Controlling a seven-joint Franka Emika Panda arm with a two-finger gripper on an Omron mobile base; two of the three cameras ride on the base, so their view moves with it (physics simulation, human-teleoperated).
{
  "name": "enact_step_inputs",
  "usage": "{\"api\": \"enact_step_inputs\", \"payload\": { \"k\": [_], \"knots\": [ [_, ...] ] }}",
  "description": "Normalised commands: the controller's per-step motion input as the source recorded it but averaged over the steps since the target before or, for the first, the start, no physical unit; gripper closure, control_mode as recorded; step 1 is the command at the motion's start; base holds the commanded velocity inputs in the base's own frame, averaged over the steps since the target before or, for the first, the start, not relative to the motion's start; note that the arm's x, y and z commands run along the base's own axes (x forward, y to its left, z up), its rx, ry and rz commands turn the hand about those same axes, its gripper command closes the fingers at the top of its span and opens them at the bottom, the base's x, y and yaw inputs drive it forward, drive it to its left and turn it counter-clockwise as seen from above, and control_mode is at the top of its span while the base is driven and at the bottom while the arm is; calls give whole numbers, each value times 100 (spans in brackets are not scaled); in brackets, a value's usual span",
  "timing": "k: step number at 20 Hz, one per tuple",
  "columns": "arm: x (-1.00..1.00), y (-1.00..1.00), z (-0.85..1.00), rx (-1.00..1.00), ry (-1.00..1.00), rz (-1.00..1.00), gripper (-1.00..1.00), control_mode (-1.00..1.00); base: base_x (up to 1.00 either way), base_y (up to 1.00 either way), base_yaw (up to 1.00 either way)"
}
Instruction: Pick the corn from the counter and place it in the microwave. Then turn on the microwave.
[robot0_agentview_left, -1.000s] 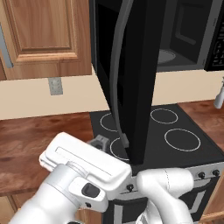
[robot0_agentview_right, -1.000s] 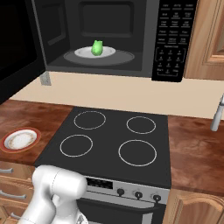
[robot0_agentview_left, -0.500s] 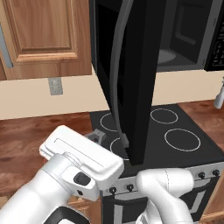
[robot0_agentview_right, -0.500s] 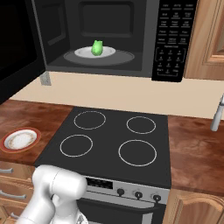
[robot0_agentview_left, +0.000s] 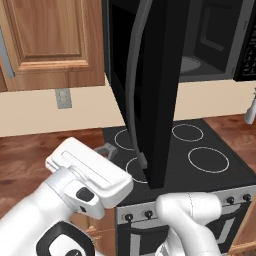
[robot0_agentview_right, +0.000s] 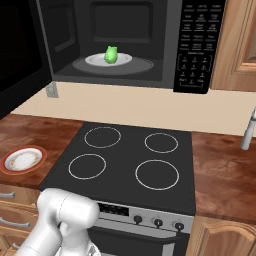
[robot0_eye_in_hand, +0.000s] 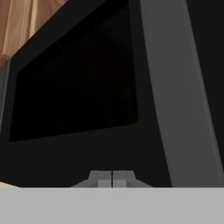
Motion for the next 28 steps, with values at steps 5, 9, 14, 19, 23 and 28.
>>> {"api": "enact_step_inputs", "payload": {
  "k": [5,9,14,19,23,28],
  "knots": [
    [16,5,-5,0,0,-6,100,-100,0,0,0],
    [4,1,0,0,0,-6,100,-100,0,0,0],
    [0,0,0,0,0,-4,100,-100,0,0,0],
    [0,-8,0,0,-1,-2,100,-100,0,0,0],
    [0,-18,0,0,0,0,100,-100,0,0,0],
    [0,-22,-1,-1,-1,0,100,-100,0,0,0]
  ]
}}
